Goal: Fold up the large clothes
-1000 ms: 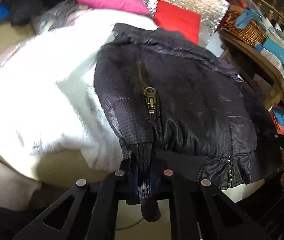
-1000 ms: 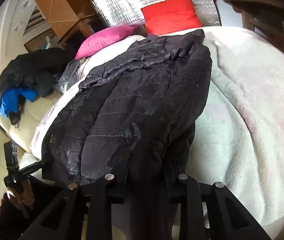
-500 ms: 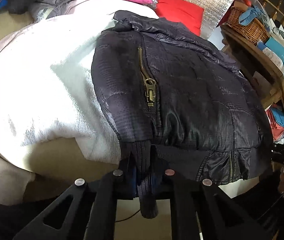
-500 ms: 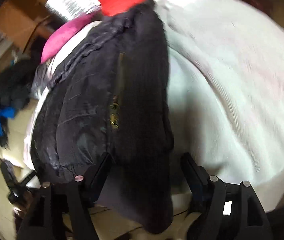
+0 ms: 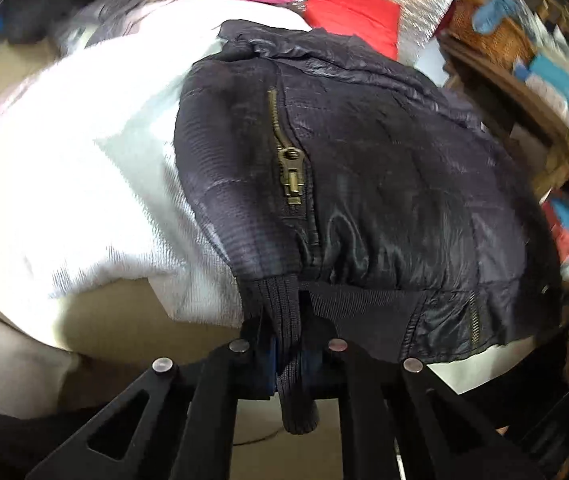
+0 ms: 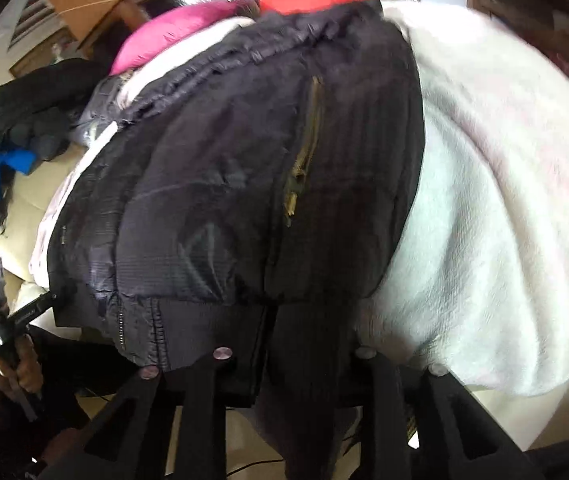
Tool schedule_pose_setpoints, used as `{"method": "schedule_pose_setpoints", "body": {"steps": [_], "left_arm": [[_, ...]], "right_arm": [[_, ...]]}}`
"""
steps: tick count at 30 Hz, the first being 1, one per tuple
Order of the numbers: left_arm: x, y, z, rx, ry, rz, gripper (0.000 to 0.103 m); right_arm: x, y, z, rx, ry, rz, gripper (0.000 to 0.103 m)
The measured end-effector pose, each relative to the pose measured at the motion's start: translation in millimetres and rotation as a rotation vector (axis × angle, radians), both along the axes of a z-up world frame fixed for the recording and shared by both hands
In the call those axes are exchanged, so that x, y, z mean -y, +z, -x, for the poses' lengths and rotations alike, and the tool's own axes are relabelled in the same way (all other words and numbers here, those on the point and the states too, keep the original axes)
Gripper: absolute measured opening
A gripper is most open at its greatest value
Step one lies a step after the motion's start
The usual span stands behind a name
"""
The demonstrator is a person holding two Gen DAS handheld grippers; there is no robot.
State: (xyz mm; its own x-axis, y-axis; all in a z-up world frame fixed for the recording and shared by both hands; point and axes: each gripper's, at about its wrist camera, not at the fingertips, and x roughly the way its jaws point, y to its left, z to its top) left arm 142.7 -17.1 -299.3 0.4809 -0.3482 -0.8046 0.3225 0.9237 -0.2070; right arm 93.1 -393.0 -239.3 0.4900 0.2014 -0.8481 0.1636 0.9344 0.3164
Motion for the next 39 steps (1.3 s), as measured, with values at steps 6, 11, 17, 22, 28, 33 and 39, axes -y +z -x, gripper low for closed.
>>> {"method": "schedule_pose_setpoints", "body": {"steps": [6,11,17,22,28,33,39], "left_arm": [[-5,12,-6,-0.018,-0.01,0.067,0.007],[-12,68,-10,0.081,-0.083,0.177,0.008],[-13,139,-60,0.152,-0.099,0.264,0.008],[6,179,-136,0.18,-0.086,0.281,0.008],[33,196,-254,0.167,-0.036,0.293,0.008],[60,188,-360,0.134,0.0,0.293,0.008],[83,148,-450,0.084,0.039,0.27,0.008]], "right_arm": [[-1,27,-3,0.075,0.004,-0.041,0.019],[12,82,-10,0.217,0.007,-0.086,0.016],[25,136,-51,0.36,-0.014,-0.081,0.014],[45,170,-117,0.426,-0.047,-0.06,0.013],[87,189,-222,0.477,-0.131,-0.085,0.013],[124,169,-323,0.477,-0.223,-0.101,0.011],[156,124,-415,0.417,-0.313,-0.067,0.01]]}}
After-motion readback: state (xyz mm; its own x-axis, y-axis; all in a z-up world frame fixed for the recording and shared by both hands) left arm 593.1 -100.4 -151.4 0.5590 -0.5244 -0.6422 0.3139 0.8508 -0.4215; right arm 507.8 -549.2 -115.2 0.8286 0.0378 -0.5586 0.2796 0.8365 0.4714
